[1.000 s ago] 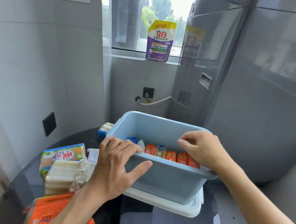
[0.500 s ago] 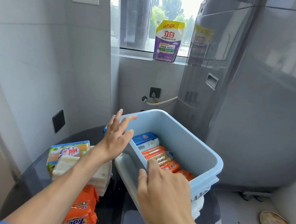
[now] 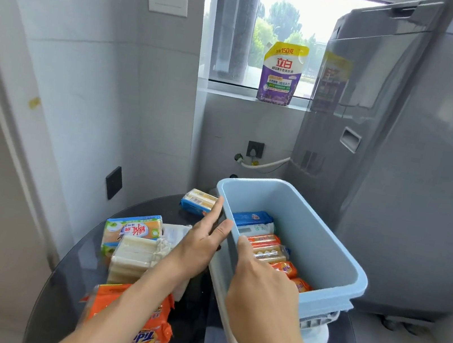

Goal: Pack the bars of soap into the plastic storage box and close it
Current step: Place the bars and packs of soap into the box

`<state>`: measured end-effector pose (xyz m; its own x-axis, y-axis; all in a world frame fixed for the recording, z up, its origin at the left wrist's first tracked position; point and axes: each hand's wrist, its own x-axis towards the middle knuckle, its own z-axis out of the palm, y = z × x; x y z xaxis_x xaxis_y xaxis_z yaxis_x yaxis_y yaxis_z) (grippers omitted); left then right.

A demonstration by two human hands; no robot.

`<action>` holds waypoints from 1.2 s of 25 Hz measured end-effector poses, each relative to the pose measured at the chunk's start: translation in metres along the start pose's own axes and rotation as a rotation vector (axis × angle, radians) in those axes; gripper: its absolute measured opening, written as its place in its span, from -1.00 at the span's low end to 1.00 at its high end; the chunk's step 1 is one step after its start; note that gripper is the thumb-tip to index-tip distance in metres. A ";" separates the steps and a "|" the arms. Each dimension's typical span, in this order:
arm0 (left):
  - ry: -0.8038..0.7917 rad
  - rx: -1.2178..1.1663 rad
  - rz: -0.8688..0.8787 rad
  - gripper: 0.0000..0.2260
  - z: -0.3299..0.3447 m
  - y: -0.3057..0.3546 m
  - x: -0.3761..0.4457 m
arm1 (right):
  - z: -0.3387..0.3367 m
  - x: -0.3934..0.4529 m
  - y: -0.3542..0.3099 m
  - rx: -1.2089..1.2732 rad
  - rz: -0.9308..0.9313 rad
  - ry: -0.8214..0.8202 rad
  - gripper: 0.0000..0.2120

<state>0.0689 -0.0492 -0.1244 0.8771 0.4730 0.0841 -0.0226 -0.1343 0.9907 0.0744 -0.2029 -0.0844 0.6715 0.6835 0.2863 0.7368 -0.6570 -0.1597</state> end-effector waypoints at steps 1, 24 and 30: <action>-0.008 0.001 0.017 -0.46 -0.002 0.003 0.002 | 0.002 0.002 -0.005 -0.008 0.019 0.006 -0.43; -0.147 1.158 -0.132 -0.47 -0.124 0.008 -0.081 | 0.079 -0.005 -0.058 0.147 -0.408 -0.374 -0.18; 0.262 1.011 -0.100 -0.69 -0.122 0.023 -0.067 | 0.062 -0.013 -0.074 0.085 -0.351 -0.310 -0.30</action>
<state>-0.0487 0.0225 -0.0944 0.7186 0.6797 0.1474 0.5616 -0.6921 0.4534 0.0162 -0.1432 -0.1350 0.3631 0.9307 0.0437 0.9186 -0.3497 -0.1843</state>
